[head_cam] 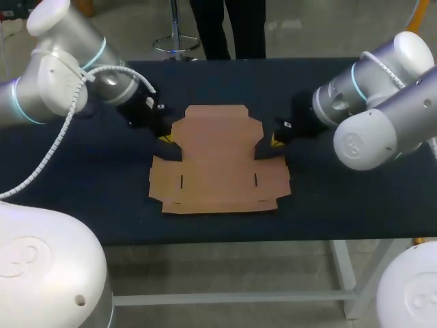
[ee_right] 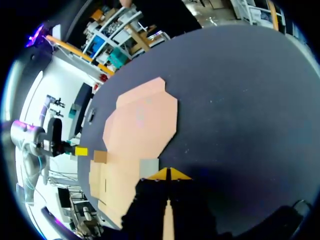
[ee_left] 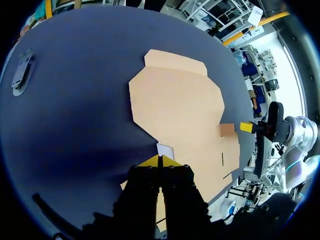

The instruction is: Assemble the packaging by folding the flat box into shape, placing the metal phone stand inside, and closing the box properly

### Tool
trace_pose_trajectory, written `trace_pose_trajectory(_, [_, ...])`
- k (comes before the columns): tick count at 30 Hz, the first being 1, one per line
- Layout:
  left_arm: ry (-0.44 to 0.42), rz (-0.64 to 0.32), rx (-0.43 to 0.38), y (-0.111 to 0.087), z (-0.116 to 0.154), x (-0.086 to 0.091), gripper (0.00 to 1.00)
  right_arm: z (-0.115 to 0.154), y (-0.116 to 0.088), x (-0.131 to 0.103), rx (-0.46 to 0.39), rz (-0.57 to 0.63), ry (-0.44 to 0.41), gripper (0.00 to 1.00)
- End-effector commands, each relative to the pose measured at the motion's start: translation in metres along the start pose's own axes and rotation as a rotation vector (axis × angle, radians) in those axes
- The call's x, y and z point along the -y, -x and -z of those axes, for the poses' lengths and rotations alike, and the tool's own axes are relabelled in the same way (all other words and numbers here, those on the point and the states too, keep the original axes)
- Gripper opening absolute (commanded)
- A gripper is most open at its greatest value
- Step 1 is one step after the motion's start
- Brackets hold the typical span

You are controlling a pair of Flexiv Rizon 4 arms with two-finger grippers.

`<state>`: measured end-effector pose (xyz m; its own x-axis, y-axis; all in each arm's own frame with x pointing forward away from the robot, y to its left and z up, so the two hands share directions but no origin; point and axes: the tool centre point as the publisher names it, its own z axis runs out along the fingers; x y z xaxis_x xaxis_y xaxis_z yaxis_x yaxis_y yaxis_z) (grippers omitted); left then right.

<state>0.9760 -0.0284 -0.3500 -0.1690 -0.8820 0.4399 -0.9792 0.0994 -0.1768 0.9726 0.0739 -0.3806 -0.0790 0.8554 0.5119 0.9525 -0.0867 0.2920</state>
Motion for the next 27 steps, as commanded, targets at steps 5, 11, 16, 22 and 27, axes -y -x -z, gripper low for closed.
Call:
trace_pose_trajectory(5, [-0.042,0.012,-0.004,0.008,0.027,-0.021,0.0,0.028,0.01,-0.002,-0.199,0.008,-0.108,0.0])
trace_pose_trajectory(11, [-0.052,0.015,-0.025,0.011,0.045,-0.036,0.0,0.05,0.01,0.003,-0.21,0.019,-0.095,0.0])
trace_pose_trajectory(16, [-0.057,0.022,-0.037,0.011,0.057,-0.057,0.0,0.062,0.007,0.017,-0.221,0.029,-0.095,0.0])
trace_pose_trajectory(22, [-0.048,0.022,-0.044,0.012,0.062,-0.081,0.0,0.069,0.005,0.038,-0.22,0.03,-0.1,0.0])
trace_pose_trajectory(27, [-0.049,0.036,-0.054,0.012,0.065,-0.101,0.0,0.076,0.006,0.058,-0.215,0.025,-0.099,0.0])
